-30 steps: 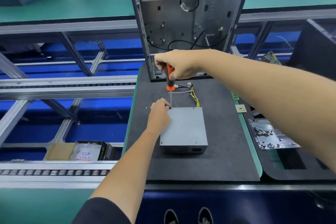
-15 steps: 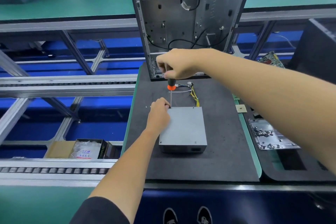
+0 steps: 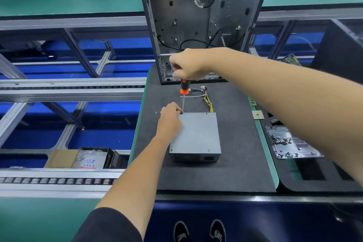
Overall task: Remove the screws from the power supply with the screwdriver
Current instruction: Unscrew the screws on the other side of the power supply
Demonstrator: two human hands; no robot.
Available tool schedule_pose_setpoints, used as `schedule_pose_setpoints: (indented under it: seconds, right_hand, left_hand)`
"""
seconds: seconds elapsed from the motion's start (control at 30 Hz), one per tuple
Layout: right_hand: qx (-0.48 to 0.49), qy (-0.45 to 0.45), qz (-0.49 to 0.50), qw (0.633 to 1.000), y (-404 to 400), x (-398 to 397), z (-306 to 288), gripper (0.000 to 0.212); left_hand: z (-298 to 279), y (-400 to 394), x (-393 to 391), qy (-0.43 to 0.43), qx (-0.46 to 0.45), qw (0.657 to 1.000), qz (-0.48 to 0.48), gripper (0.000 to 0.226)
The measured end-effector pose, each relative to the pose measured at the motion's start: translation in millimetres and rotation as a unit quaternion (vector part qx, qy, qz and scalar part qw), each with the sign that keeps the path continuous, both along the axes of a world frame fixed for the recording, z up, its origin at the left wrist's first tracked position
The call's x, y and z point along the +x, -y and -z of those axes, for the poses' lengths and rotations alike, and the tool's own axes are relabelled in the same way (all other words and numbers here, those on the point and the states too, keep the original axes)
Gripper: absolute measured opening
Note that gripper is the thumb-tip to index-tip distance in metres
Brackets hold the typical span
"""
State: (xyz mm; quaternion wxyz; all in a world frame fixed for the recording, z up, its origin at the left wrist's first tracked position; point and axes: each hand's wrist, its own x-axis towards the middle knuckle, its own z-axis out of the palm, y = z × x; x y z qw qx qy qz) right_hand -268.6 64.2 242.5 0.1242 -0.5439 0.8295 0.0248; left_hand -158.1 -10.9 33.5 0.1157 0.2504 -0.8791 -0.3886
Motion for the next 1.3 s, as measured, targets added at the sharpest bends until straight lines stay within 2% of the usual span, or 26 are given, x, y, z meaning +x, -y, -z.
schedule_pose_setpoints:
  seconds: [0.07, 0.17, 0.23, 0.3, 0.33, 0.4, 0.43, 0.47, 0.5, 0.6, 0.67, 0.7, 0.8, 0.9, 0.93, 1.03, 1.13, 1.3]
  right_hand:
    - [-0.026, 0.071, -0.023, 0.997, -3, -2, -3, 0.013]
    - [-0.038, 0.167, -0.016, 0.985, -7, 2, -8, 0.031]
    - [-0.042, 0.174, -0.004, 0.984, -5, 6, -6, 0.026]
    - [-0.040, 0.122, 0.019, 0.992, -1, 8, -2, 0.013]
    - [-0.030, 0.074, 0.040, 0.996, 1, 8, -1, 0.024]
    - [0.001, -0.078, 0.058, 0.995, 3, 8, 1, 0.041]
    - [0.004, -0.129, 0.051, 0.990, 5, 8, 2, 0.039]
    - [-0.004, -0.136, 0.041, 0.990, 6, 7, 5, 0.034]
    - [-0.005, -0.110, 0.034, 0.993, 7, 6, 6, 0.028]
    - [-0.008, 0.059, 0.001, 0.998, 4, 2, -4, 0.008]
    - [0.008, 0.152, 0.004, 0.988, 0, 6, -10, 0.025]
    - [0.006, 0.161, 0.006, 0.987, -1, 9, -9, 0.028]
    - [-0.014, 0.090, 0.015, 0.996, 2, 16, -3, 0.009]
    - [0.012, -0.036, 0.049, 0.998, 8, 19, -2, 0.023]
    - [0.020, -0.054, 0.054, 0.997, 10, 17, -2, 0.025]
    - [0.027, -0.006, 0.029, 0.999, 13, 10, -1, 0.014]
    - [-0.020, 0.056, -0.010, 0.998, 6, 5, -1, 0.004]
    - [-0.067, 0.086, -0.004, 0.994, -12, -6, -2, 0.013]
  left_hand:
    - [0, 0, 1, 0.000, 0.001, 1.000, -0.001, 0.021]
    - [0, 0, 0, 0.002, -0.005, 1.000, 0.000, 0.023]
    - [-1, 0, 0, 0.004, -0.007, 1.000, -0.002, 0.024]
    - [-2, 0, 0, 0.006, -0.012, 1.000, 0.000, 0.024]
    - [-2, 0, 0, 0.007, -0.015, 1.000, 0.001, 0.023]
    - [-1, 0, 0, 0.006, -0.017, 1.000, 0.004, 0.023]
    - [-1, 0, 0, 0.006, -0.015, 1.000, 0.004, 0.023]
    - [-1, 0, 0, 0.007, -0.013, 1.000, 0.005, 0.023]
    - [-1, 0, 0, 0.008, -0.010, 1.000, 0.006, 0.024]
    - [-1, 0, 0, 0.008, -0.004, 1.000, 0.003, 0.026]
    - [1, 1, 0, 0.007, -0.005, 1.000, 0.002, 0.027]
    - [1, 1, 0, 0.006, -0.005, 1.000, 0.003, 0.028]
    - [1, 1, 0, 0.002, -0.005, 1.000, 0.001, 0.030]
    - [0, 0, 0, 0.008, -0.008, 1.000, -0.004, 0.029]
    - [1, 0, 0, 0.010, -0.006, 1.000, -0.004, 0.028]
    - [0, 1, 1, 0.006, -0.003, 1.000, 0.000, 0.028]
    - [-1, 1, 1, 0.003, -0.005, 1.000, 0.003, 0.028]
    - [0, 1, 0, 0.004, -0.006, 1.000, 0.007, 0.029]
